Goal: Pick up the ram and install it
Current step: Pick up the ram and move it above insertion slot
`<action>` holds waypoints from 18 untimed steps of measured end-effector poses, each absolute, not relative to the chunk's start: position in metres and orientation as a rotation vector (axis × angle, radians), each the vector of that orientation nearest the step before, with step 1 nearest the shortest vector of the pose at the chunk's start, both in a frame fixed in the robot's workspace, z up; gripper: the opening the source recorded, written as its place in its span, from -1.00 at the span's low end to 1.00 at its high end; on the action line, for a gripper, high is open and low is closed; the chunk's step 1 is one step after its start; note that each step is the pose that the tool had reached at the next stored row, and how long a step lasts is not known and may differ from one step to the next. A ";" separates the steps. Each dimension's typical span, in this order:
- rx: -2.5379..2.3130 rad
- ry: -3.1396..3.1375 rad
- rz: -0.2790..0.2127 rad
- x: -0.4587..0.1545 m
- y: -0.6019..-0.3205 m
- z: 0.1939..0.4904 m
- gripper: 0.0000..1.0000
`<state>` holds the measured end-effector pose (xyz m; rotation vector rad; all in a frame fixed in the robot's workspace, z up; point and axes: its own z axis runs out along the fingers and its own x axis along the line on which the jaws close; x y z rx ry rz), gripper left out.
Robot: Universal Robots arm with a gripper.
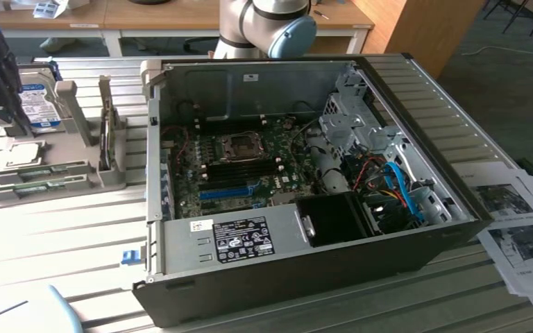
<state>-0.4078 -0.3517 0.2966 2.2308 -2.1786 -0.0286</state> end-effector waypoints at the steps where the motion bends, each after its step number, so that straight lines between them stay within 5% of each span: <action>1: 2.231 -2.179 -0.029 -0.408 -0.352 0.297 -0.43; 18: 2.230 -2.178 -0.029 -0.408 -0.368 0.297 -0.43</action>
